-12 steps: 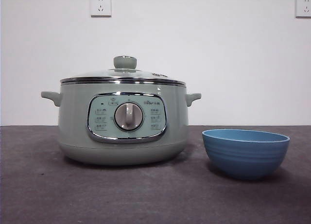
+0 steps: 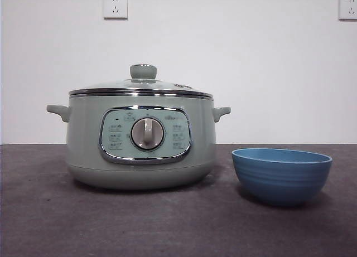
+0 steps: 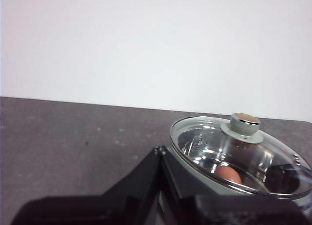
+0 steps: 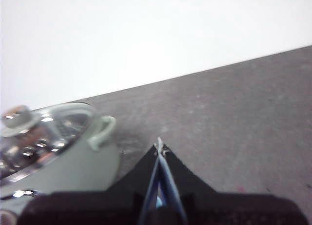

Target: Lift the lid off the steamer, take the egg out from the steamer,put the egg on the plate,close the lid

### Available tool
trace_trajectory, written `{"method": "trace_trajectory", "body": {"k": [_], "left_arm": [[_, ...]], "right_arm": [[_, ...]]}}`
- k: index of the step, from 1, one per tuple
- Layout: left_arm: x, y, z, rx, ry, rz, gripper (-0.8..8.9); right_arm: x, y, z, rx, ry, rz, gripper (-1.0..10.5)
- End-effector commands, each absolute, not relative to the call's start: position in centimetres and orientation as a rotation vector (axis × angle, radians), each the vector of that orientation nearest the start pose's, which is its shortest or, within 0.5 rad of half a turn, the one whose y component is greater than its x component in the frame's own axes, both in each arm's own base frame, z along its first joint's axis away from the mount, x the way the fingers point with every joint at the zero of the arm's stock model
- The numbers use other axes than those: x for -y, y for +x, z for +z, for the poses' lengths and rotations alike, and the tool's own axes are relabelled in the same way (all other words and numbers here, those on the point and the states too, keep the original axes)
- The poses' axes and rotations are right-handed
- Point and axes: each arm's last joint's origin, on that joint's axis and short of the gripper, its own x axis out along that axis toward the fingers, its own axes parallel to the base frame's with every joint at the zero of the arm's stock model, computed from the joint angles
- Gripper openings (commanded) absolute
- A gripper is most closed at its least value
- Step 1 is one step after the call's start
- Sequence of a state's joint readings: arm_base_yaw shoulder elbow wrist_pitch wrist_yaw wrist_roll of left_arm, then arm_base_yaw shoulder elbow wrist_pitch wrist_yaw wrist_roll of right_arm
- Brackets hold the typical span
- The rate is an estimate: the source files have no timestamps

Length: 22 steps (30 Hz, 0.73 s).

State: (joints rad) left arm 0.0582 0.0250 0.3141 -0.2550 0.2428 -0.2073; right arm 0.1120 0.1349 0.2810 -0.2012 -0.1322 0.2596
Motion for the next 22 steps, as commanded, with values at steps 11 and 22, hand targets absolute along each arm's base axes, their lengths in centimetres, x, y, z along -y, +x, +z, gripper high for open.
{"method": "trace_trajectory", "body": {"k": [11, 22], "left_arm": [[0.8, 6.2, 29.3, -0.176, -0.190, -0.355, -0.07], [1.2, 7.5, 32.6, -0.398, -0.148, -0.542, -0.07]], "right_arm": [[-2.3, 10.7, 31.8, -0.348, 0.110, 0.477, -0.1], [-3.0, 12.6, 35.1, -0.683, 0.035, 0.660, -0.1]]}}
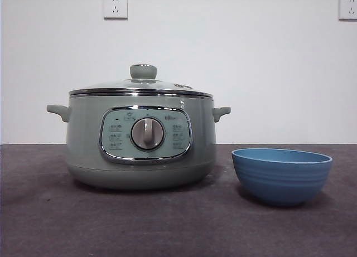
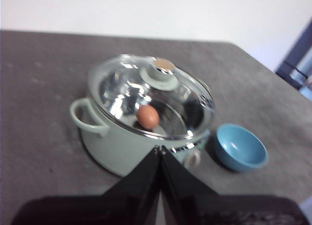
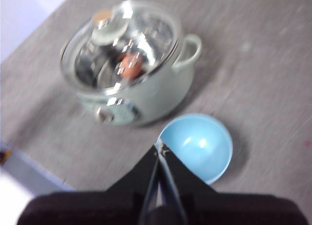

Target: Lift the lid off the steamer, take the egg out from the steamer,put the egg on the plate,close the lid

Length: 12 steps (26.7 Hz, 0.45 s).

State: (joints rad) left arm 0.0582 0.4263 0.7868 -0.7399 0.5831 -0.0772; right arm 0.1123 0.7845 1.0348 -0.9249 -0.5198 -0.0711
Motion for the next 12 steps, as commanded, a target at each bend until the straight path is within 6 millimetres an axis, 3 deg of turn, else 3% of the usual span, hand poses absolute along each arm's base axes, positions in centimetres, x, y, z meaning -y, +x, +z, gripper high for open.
{"method": "trace_trajectory", "body": {"k": [1, 10, 11, 12], "left_arm": [[1.24, 7.52, 32.78, -0.413, -0.144, -0.551, -0.07], [1.29, 7.41, 33.39, -0.485, -0.131, -0.576, 0.07], [1.29, 7.41, 33.39, -0.485, -0.131, -0.576, 0.70], [1.29, 7.40, 33.39, -0.486, -0.132, -0.576, 2.28]], "right_arm": [[-3.01, 12.70, 34.97, -0.709, 0.031, 0.663, -0.1], [-3.52, 12.66, 34.40, -0.794, 0.020, 0.704, 0.4], [-3.52, 12.66, 34.40, -0.794, 0.020, 0.704, 1.4], [-3.52, 12.67, 34.41, -0.793, 0.022, 0.703, 2.9]]}}
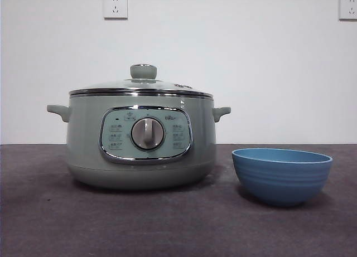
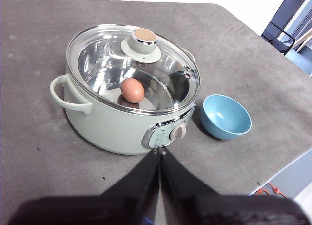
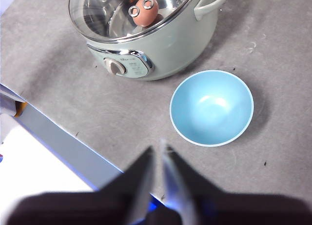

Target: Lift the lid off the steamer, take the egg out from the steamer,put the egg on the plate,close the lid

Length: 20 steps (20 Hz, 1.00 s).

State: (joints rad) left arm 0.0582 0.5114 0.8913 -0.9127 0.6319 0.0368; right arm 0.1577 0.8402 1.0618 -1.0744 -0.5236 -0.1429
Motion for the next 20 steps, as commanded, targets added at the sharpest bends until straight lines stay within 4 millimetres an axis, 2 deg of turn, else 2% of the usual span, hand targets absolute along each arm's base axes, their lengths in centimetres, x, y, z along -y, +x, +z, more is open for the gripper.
{"method": "trace_trajectory", "body": {"k": [1, 2, 7, 11, 14, 16, 20], "left_arm": [[1.3, 7.4, 33.4, -0.486, -0.133, -0.575, 4.62], [1.3, 7.4, 33.4, -0.485, -0.133, -0.575, 5.81], [1.3, 7.5, 33.5, -0.469, -0.127, -0.575, 5.93], [1.3, 9.1, 34.3, -0.412, -0.109, -0.591, 5.93], [1.7, 11.6, 35.3, -0.402, -0.102, -0.639, 5.93], [2.5, 14.2, 36.1, -0.396, -0.095, -0.685, 5.93], [5.7, 19.6, 36.2, -0.414, -0.039, -0.728, 5.93]], "right_arm": [[-3.5, 12.7, 34.4, -0.789, 0.021, 0.703, 4.6], [-3.5, 12.7, 34.4, -0.788, 0.022, 0.703, 5.6], [-3.7, 12.7, 34.5, -0.787, 0.023, 0.711, 5.7], [-3.7, 12.9, 34.6, -0.762, 0.019, 0.712, 5.7], [-3.7, 13.0, 34.7, -0.752, 0.017, 0.712, 5.7], [-3.8, 13.1, 34.7, -0.748, 0.016, 0.712, 5.7], [-3.8, 13.3, 34.7, -0.749, 0.016, 0.712, 5.7]]}}
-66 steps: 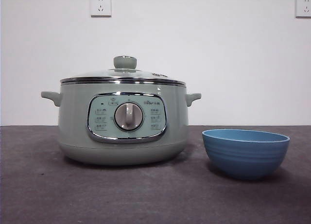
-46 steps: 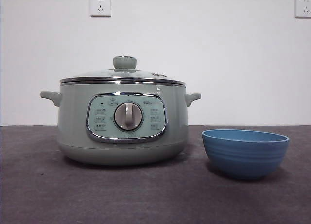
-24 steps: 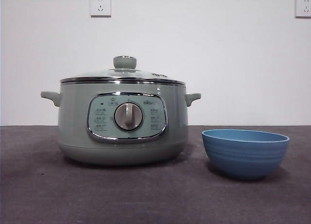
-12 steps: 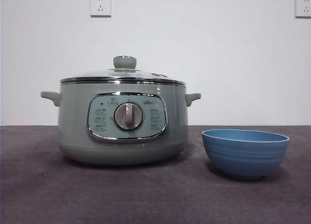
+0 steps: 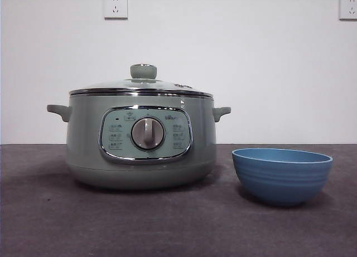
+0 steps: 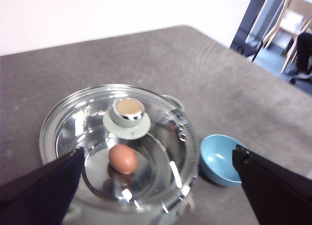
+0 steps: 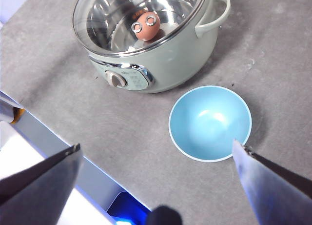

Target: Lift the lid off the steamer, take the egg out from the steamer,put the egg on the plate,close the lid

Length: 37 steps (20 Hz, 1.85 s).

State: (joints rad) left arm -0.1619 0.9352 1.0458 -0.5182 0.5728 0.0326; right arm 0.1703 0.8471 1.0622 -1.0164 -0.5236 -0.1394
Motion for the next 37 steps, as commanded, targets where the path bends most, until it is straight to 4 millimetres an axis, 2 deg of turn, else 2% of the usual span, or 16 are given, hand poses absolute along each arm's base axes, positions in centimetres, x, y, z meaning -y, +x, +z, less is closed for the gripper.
{"method": "trace_trajectory", "body": {"k": [1, 5, 9, 13, 17, 22, 23, 25, 26, 29, 31, 33, 37], "left_arm": [[6.8, 20.9, 36.0, -0.410, -0.019, -0.723, 5.93], [10.7, 25.7, 33.8, -0.371, 0.039, -0.675, 5.93], [13.6, 28.6, 31.4, -0.326, 0.096, -0.620, 5.93], [15.4, 30.0, 29.3, -0.333, 0.126, -0.622, 5.93], [15.9, 30.7, 27.7, -0.381, 0.145, -0.615, 5.93], [15.8, 30.7, 27.3, -0.422, 0.154, -0.605, 5.92], [15.8, 30.6, 27.3, -0.429, 0.155, -0.605, 5.55], [15.8, 30.6, 27.2, -0.435, 0.155, -0.607, 3.68], [15.8, 30.6, 27.2, -0.435, 0.155, -0.607, 3.12], [15.8, 30.6, 27.2, -0.437, 0.152, -0.606, 2.63], [15.8, 30.6, 27.2, -0.437, 0.151, -0.606, 1.37], [15.8, 30.6, 27.2, -0.438, 0.146, -0.605, 0.51], [15.8, 30.6, 27.2, -0.437, 0.146, -0.605, -0.13]], "right_arm": [[-3.8, 13.3, 34.6, -0.750, 0.016, 0.712, 5.7], [-3.8, 13.3, 34.6, -0.751, 0.015, 0.710, 5.7], [-3.8, 13.3, 34.6, -0.751, 0.015, 0.709, 5.7], [-3.8, 13.3, 34.6, -0.751, 0.015, 0.709, 5.7], [-3.8, 13.3, 34.6, -0.751, 0.015, 0.709, 5.7], [-3.8, 13.3, 34.6, -0.751, 0.013, 0.706, 5.7], [-3.8, 13.3, 34.6, -0.751, 0.013, 0.706, 5.7], [-3.8, 13.3, 34.6, -0.751, 0.013, 0.706, 5.7], [-3.8, 13.3, 34.6, -0.751, 0.013, 0.706, 5.7], [-3.8, 13.3, 34.6, -0.751, 0.013, 0.706, 5.7], [-3.8, 13.3, 34.6, -0.751, 0.013, 0.706, 5.7], [-3.8, 13.3, 34.6, -0.751, 0.014, 0.706, 5.7], [-3.8, 13.3, 34.6, -0.751, 0.014, 0.706, 5.7]]}}
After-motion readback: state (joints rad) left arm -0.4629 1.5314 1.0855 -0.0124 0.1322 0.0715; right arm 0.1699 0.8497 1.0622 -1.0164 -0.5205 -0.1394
